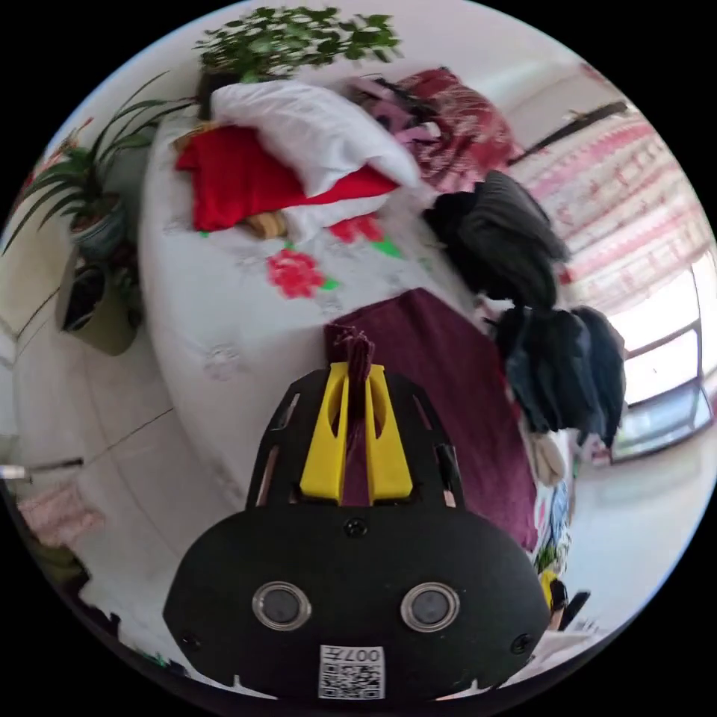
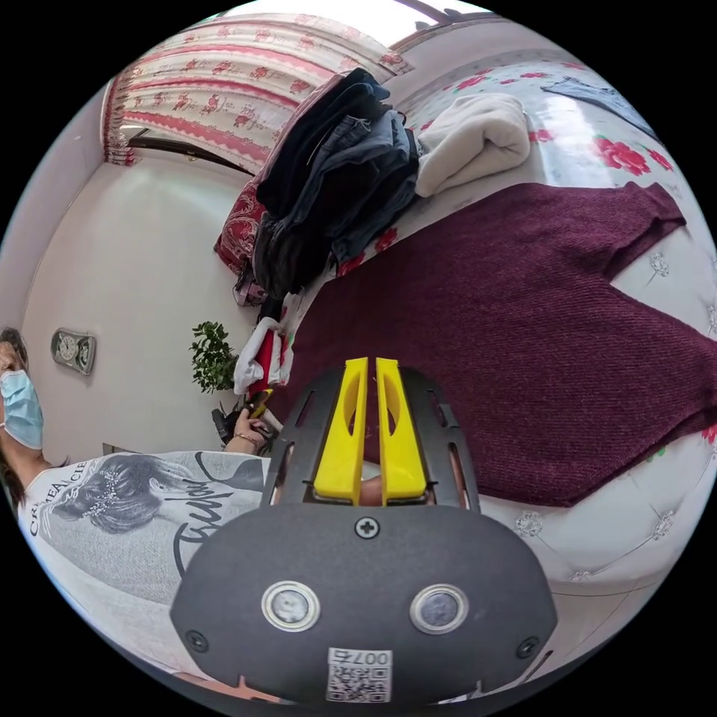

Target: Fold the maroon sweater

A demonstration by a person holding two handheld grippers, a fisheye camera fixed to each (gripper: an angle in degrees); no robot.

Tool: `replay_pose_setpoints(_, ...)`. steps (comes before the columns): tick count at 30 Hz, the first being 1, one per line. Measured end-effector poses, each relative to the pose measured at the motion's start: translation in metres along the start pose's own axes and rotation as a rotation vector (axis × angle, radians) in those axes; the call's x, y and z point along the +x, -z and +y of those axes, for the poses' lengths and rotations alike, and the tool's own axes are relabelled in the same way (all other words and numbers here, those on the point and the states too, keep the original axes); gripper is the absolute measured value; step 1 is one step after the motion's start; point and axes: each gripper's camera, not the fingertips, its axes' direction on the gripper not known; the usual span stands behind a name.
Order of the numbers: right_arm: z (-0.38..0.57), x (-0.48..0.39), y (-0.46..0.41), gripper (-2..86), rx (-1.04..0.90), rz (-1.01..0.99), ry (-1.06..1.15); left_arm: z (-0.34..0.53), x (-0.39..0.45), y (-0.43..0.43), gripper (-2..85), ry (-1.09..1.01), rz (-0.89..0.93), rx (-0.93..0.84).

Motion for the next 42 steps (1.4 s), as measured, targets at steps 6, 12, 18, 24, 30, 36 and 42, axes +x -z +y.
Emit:
replay_pose_setpoints(6,-0.001,0.02,0.022,0.5,0.063,0.025,-0.031,0.099,0.271,-0.01,0.5,-1.003,0.449,-0.206)
replay_pose_setpoints(12,-0.004,0.045,0.018,2.1,0.068,0.011,-0.093,0.288,0.362,-0.158,0.8,-1.377,0.422,-0.817)
replay_pose_setpoints(18,-0.037,0.046,-0.019,4.3,-0.064,0.088,-0.025,0.315,0.363,-0.197,1.2,-1.3,0.459,-0.918)
replay_pose_setpoints(24,-0.105,0.035,-0.078,5.7,-0.174,0.08,0.066,0.315,0.371,-0.157,0.5,-1.415,0.622,-0.815)
replay_pose_setpoints(30,-0.118,0.047,-0.161,7.1,-0.412,0.041,0.047,0.354,0.36,-0.172,0.1,-1.563,0.581,-0.962)
replay_pose_setpoints(36,-0.106,0.04,-0.179,7.1,-0.493,0.092,0.114,0.378,0.366,-0.203,-0.1,-1.593,0.486,-1.052)
replay_pose_setpoints(42,-0.099,0.059,-0.136,8.0,-0.403,0.086,0.061,0.409,0.362,-0.254,1.5,-1.604,0.327,-1.156)
